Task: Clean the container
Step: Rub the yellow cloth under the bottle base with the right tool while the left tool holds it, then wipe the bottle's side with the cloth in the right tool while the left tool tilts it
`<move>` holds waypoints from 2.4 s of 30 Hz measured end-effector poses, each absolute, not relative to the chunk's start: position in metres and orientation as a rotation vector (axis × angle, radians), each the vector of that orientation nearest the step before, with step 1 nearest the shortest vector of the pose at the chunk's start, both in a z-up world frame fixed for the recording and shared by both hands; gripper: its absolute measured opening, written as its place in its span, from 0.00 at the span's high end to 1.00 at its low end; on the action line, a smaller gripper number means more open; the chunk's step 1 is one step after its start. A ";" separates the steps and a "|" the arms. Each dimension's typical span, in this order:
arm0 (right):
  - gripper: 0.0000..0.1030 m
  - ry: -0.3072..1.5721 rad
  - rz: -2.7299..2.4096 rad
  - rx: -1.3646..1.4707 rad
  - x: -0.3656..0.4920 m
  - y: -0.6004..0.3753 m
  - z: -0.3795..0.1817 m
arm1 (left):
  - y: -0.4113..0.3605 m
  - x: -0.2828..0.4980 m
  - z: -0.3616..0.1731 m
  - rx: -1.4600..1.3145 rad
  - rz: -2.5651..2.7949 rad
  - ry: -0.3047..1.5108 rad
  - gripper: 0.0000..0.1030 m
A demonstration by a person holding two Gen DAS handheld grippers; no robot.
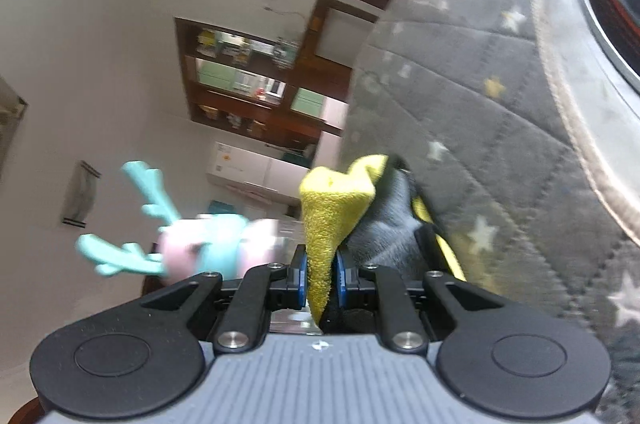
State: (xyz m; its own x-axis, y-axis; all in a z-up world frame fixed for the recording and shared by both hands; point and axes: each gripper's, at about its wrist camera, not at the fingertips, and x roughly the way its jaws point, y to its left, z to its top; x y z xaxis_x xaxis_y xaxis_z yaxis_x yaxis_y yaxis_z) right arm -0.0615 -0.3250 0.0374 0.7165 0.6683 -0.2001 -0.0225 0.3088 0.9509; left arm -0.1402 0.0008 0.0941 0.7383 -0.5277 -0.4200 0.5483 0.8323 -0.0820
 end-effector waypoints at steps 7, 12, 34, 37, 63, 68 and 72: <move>0.87 0.558 0.599 1.255 -0.057 -0.326 0.051 | -0.003 -0.134 0.094 0.034 -0.579 0.455 0.30; 0.87 0.574 0.559 1.288 -0.055 -0.326 0.031 | -0.001 -0.131 0.093 0.022 -0.575 0.458 0.30; 0.87 0.713 0.397 0.921 -0.065 -0.304 0.015 | 0.001 -0.119 0.097 -0.037 -0.535 0.492 0.30; 0.87 0.705 0.376 0.807 -0.070 -0.294 0.027 | -0.001 -0.115 0.100 -0.048 -0.517 0.504 0.30; 0.87 0.516 0.523 0.487 -0.100 -0.241 0.096 | -0.009 -0.098 0.107 -0.094 -0.455 0.575 0.30; 0.87 0.545 0.495 0.487 -0.094 -0.244 0.084 | -0.009 -0.098 0.107 -0.107 -0.462 0.572 0.30; 0.87 0.577 0.473 0.507 -0.093 -0.248 0.074 | -0.011 -0.099 0.107 -0.104 -0.457 0.573 0.30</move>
State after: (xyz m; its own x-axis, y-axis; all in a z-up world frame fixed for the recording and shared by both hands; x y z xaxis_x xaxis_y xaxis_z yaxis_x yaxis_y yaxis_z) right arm -0.0935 -0.2485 0.0742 0.7400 0.5484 -0.3893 -0.2751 0.7751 0.5688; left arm -0.0994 -0.0114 0.1069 0.7438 -0.4445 -0.4992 0.3877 0.8953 -0.2194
